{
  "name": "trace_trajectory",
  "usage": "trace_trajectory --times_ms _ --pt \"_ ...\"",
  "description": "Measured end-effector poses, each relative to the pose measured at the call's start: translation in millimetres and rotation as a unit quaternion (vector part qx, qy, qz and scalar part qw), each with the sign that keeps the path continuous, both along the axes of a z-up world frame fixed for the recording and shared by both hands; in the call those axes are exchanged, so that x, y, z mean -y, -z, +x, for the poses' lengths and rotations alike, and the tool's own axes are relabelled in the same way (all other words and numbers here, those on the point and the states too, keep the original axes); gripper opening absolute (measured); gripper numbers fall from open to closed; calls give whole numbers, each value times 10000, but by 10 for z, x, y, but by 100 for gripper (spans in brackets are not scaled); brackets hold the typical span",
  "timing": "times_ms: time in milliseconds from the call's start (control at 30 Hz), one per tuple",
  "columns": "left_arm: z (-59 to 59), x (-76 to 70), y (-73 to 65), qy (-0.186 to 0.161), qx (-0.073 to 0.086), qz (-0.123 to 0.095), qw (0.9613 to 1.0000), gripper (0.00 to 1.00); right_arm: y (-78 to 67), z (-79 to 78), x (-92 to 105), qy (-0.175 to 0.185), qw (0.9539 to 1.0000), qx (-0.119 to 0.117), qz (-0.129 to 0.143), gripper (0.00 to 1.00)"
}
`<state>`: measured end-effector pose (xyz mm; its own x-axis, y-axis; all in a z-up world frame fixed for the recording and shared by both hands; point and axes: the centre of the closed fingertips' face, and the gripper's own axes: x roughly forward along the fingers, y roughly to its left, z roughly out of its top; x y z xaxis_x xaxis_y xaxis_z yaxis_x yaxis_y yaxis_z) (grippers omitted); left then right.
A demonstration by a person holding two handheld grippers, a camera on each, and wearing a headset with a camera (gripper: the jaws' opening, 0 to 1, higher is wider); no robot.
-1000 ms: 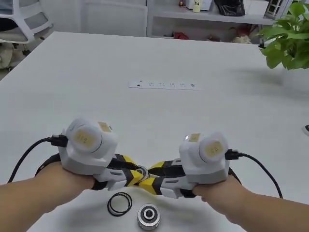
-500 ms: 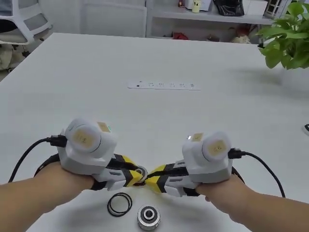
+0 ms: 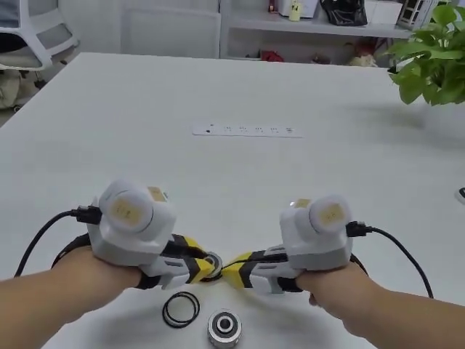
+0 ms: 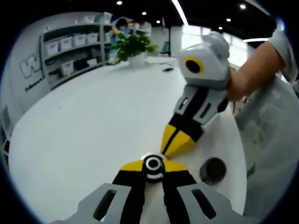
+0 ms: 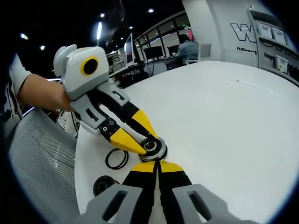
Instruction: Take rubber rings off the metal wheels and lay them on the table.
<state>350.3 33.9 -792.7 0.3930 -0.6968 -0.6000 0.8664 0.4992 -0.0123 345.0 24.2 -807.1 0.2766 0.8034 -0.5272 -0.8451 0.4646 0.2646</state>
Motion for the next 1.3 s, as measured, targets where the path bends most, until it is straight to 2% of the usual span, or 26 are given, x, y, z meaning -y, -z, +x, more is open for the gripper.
trace_trajectory --times_ms 200,467,500,533,567,633,900,1300 --pt "-4 0 -2 39 34 66 10000 14 -19 29 26 223 9992 -257 209 0" --pt "-20 3 0 12 13 69 10000 14 -40 59 50 459 9969 -470 422 0" --pt "-22 4 0 14 11 70 10000 14 -83 92 43 575 9953 -497 593 0" --pt "-28 8 0 24 8 70 10000 14 -108 89 30 657 9931 -655 717 0" --pt "-32 8 -1 14 18 84 10000 14 -85 98 47 608 9944 -599 622 0" --pt "-35 11 -1 -7 18 84 10000 14 -84 90 43 612 9944 -590 633 0" --pt "-34 18 1 -67 43 110 9999 14 -107 88 38 659 9921 -720 786 0" --pt "-3 48 8 -170 110 122 9997 13 -123 88 51 743 9901 -857 829 0"
